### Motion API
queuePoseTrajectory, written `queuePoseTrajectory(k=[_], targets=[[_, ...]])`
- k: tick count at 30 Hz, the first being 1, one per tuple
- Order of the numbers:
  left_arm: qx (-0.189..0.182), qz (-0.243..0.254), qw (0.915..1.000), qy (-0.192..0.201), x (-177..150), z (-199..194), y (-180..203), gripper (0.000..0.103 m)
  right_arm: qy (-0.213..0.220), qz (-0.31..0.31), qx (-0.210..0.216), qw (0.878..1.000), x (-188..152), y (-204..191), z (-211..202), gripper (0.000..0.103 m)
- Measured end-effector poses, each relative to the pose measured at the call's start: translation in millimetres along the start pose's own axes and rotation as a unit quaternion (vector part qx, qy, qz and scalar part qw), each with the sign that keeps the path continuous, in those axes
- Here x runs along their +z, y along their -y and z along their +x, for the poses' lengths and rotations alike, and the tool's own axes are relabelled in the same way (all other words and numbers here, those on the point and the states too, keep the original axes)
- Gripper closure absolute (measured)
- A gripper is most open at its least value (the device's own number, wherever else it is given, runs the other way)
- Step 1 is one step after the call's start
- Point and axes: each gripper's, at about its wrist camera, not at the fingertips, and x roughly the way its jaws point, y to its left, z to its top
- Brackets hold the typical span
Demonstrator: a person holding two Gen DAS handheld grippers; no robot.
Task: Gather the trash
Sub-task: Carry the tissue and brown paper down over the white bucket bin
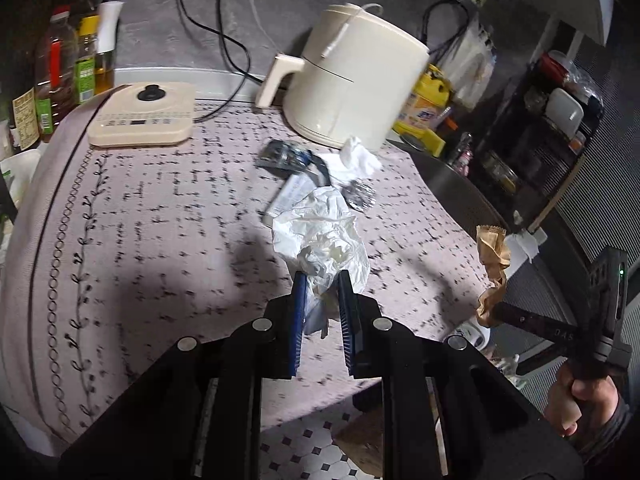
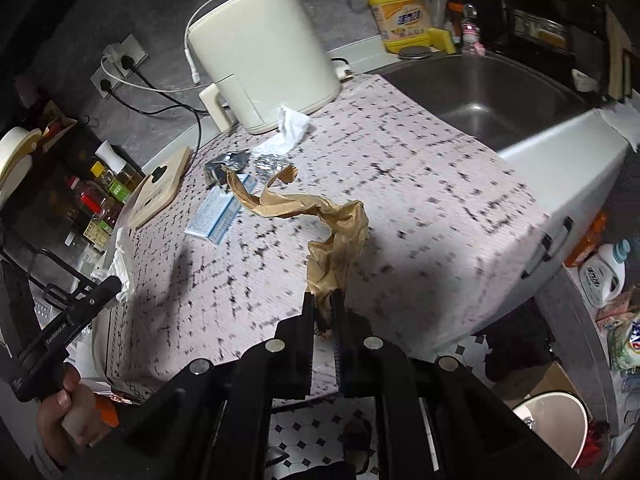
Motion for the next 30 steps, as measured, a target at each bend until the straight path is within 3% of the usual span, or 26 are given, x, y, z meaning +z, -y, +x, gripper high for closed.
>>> queuePoseTrajectory(k=[19,30], targets=[[-0.064,0.067,0.9919,-0.087,-70,48,123,0.086,-0.029,0.087,-0.049,0.995,-77,121,-48,0.094],[-0.122,0.103,0.9735,-0.163,-133,89,191,0.086,-0.068,0.157,-0.107,0.979,-145,200,-72,0.094]])
